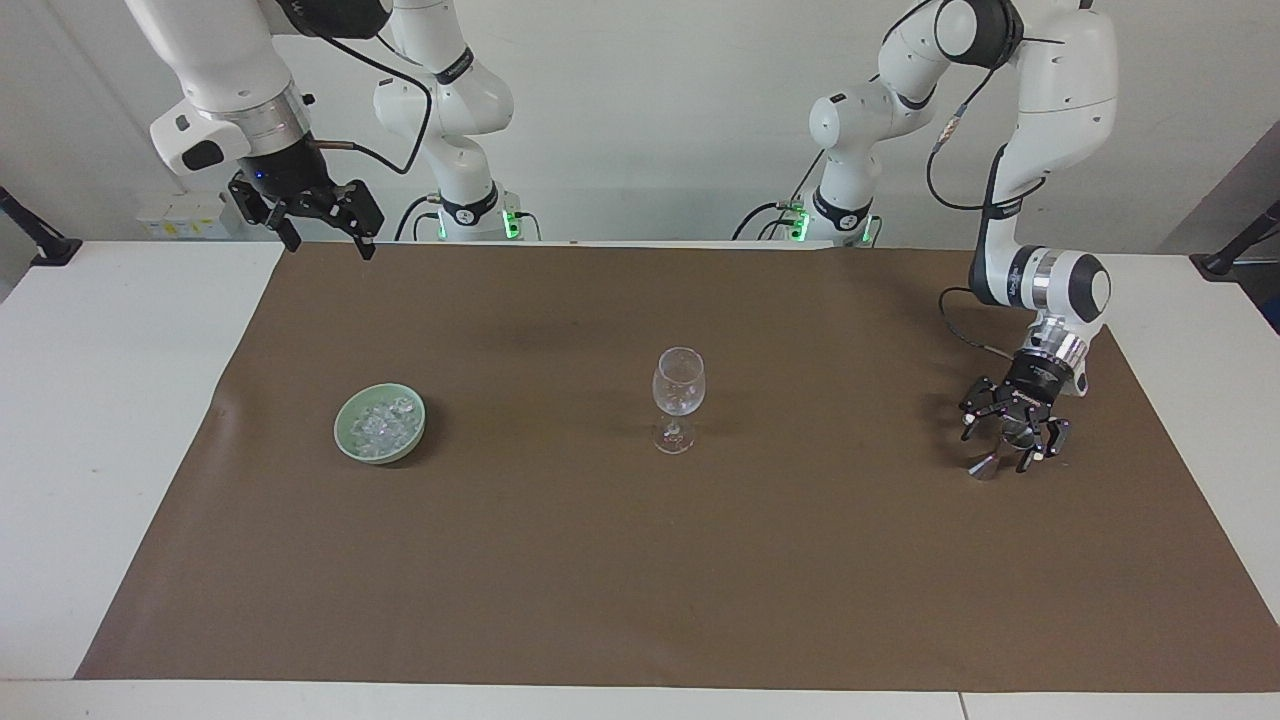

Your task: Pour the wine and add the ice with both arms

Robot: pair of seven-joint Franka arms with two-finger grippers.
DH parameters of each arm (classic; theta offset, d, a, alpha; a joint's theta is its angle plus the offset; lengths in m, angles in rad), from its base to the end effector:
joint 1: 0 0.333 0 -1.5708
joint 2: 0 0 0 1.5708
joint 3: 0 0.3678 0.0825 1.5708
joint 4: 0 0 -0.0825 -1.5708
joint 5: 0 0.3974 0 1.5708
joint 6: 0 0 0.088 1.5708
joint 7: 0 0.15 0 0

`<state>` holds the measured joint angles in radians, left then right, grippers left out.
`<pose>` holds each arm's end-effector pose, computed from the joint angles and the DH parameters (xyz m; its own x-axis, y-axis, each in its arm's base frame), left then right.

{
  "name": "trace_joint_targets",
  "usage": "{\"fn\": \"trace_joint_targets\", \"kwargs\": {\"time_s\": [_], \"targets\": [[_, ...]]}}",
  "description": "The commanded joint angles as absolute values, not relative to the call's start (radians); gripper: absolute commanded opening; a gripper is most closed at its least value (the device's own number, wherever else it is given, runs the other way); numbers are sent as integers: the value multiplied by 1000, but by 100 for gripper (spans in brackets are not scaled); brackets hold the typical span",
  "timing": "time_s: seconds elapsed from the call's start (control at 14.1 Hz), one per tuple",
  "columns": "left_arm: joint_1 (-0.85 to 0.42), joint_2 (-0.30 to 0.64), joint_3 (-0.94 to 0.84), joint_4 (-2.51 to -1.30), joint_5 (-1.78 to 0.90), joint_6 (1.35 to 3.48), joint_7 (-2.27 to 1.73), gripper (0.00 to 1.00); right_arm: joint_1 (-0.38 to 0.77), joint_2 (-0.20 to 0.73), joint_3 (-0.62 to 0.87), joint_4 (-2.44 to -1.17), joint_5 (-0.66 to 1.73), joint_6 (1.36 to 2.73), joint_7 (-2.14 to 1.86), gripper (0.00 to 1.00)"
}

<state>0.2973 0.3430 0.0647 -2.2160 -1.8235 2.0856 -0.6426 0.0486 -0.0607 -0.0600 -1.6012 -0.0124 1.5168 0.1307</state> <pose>0.5815 0.1294 0.2501 -0.2598 0.1724 -0.9502 0.6466 0.7619 -0.0385 0.5391 -0.0091 0.6475 0.9896 -0.1421 -0.0225 -0.1418 -0.9898 0.0118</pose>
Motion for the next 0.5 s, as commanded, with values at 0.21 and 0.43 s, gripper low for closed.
{"fn": "trace_joint_targets", "kwargs": {"time_s": [0.21, 0.43], "targets": [[281, 359, 74, -2197, -1865, 2109, -629, 85, 48, -86, -58, -1629, 5, 1517, 144, 100], [278, 359, 72, -2195, -1878, 2112, -629, 78, 48, -86, -58, -1629, 5, 1517, 144, 100]]}}
